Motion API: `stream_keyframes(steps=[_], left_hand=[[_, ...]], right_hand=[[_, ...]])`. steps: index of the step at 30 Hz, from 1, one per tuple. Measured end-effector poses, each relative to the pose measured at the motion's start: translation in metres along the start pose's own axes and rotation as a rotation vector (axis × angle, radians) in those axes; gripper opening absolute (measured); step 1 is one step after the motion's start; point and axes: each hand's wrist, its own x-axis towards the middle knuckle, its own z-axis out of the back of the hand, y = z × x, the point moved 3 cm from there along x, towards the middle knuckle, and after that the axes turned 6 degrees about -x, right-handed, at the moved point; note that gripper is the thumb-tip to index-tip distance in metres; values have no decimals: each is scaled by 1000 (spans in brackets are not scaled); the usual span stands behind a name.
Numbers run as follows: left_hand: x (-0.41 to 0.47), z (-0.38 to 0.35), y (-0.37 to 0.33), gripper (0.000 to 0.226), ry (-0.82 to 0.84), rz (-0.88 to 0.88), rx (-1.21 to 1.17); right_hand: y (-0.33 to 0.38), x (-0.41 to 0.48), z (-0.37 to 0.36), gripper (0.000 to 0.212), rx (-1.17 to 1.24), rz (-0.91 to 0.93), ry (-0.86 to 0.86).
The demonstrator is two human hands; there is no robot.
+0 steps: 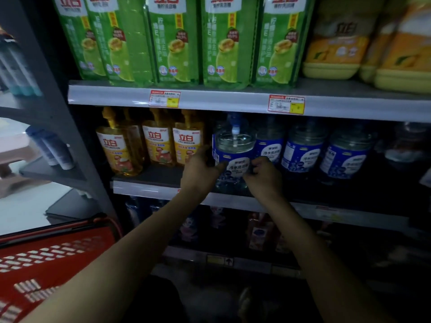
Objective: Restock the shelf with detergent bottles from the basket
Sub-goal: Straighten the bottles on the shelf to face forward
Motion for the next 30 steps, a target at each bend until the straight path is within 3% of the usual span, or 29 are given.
stream_keyframes(steps=[6, 11, 17, 20, 30], left_hand=[[19, -27, 24, 59, -112, 51, -245], [34, -39, 45, 62, -123, 7, -293], [45, -31, 74, 62, -10, 18, -275], [47, -26, 80, 61, 39, 32, -289], [54, -20, 90, 51, 13, 69, -363]], right_hand=[[-15, 24, -14, 49, 220, -122, 62], [-19, 40, -27, 71, 266, -43, 151], [-21, 53, -30, 74, 359, -52, 167], [-20, 52, -34, 86, 357, -59, 130], [-19, 44, -47, 92, 317, -14, 23]])
